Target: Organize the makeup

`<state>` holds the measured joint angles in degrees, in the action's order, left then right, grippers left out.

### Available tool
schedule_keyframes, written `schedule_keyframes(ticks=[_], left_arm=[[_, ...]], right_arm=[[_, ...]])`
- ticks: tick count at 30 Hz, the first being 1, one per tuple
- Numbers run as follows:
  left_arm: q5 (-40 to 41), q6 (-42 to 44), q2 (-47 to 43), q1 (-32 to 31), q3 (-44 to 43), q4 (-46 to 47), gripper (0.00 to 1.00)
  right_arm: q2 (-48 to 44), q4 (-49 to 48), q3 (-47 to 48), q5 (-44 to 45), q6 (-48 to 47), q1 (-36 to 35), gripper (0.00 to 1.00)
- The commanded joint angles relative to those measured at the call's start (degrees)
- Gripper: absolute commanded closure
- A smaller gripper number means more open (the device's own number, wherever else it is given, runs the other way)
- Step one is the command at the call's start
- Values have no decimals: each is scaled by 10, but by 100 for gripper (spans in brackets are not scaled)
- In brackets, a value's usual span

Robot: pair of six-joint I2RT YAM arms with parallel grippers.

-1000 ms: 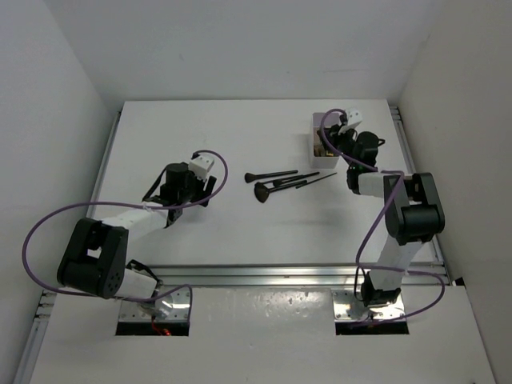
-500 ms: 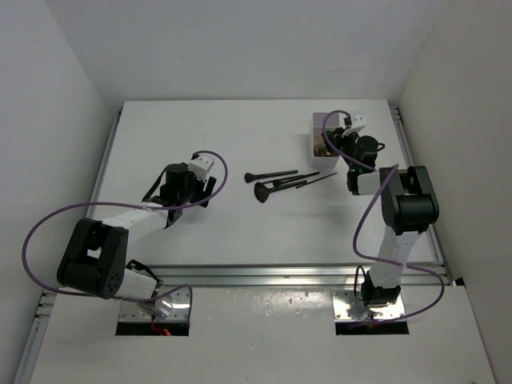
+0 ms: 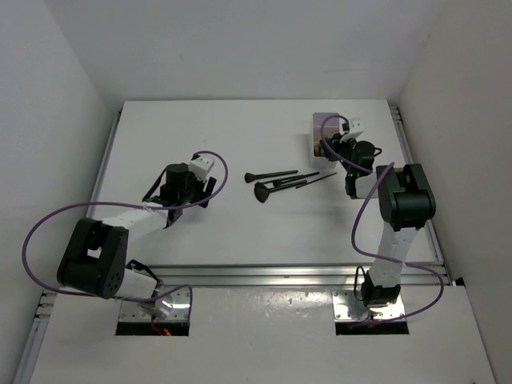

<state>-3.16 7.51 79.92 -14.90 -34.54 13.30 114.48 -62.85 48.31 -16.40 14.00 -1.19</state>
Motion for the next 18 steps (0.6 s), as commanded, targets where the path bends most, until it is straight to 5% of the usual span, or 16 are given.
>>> schedule_keyframes(ticks=[1,4,14,18], left_arm=[[1,5,4,5,-17,9,25],[1,5,4,5,-17,9,25],[-38,44,25,5,-55,-6,28],[-84,76,50,5,-110,-56,32]], right_arm=[[-4,-22,-14,5,-19,1,96],[-12,-32,-25,4,-10,1,63],[-86,-28,-32,-11,-23,-1,36],[-141,63,-23,-16,-60,-12,25]])
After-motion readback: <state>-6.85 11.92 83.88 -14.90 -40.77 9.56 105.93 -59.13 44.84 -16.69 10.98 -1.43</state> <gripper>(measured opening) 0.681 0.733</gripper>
